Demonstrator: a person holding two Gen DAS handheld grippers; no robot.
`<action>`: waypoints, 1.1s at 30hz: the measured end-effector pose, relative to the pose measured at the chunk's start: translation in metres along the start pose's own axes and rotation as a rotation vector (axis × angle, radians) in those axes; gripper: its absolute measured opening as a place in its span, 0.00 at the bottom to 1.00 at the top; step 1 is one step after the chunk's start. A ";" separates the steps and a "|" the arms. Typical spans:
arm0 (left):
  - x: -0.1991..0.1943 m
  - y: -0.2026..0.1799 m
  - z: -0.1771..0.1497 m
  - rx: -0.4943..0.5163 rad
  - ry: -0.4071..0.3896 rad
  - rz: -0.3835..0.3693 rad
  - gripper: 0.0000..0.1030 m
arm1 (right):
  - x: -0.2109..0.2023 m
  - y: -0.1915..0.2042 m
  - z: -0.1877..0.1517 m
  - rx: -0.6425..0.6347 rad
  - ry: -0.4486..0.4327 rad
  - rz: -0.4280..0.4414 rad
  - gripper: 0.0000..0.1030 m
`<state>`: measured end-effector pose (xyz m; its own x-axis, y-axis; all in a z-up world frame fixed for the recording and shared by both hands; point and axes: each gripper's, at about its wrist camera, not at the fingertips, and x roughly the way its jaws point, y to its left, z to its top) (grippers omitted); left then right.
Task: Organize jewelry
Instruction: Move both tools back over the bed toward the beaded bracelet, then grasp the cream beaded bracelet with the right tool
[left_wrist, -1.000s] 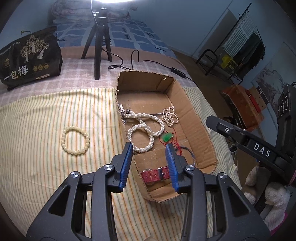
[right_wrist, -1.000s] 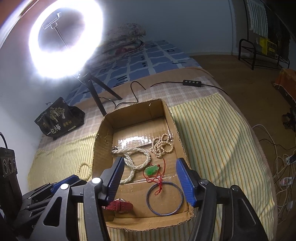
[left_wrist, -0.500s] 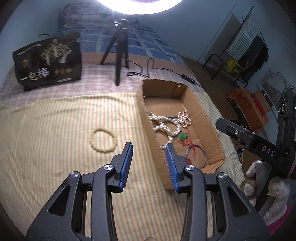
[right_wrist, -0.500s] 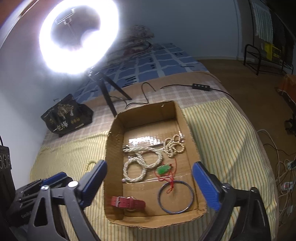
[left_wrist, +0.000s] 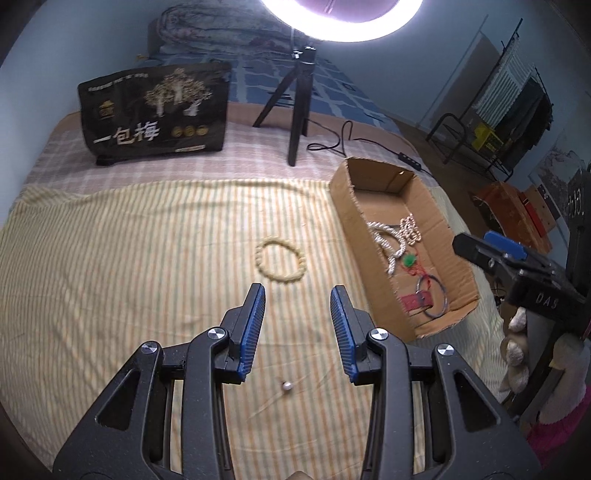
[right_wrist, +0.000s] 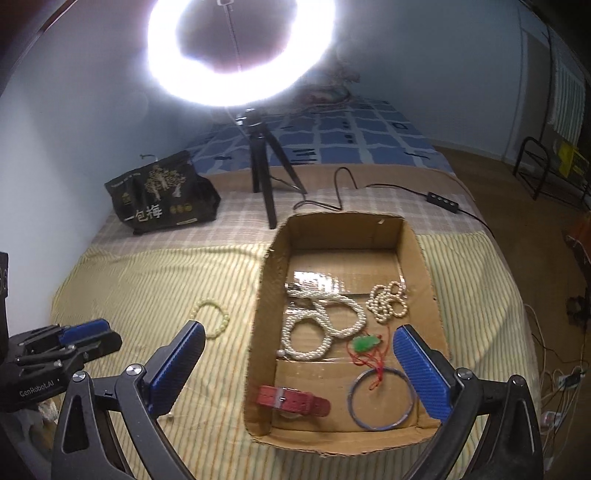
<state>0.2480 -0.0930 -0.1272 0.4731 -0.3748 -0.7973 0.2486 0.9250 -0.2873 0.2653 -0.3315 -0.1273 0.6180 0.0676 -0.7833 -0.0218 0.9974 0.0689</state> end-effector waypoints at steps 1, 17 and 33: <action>-0.001 0.002 -0.002 0.001 0.003 0.002 0.36 | 0.000 0.002 0.000 0.000 -0.005 0.007 1.00; 0.012 -0.002 -0.054 0.055 0.096 -0.020 0.36 | 0.038 0.042 0.018 0.013 0.071 0.135 0.94; 0.034 -0.002 -0.082 0.061 0.158 -0.022 0.36 | 0.117 0.071 0.005 0.087 0.294 0.185 0.39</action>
<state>0.1939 -0.1021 -0.1972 0.3296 -0.3758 -0.8661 0.3107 0.9095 -0.2763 0.3399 -0.2529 -0.2113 0.3571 0.2643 -0.8959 -0.0380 0.9625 0.2688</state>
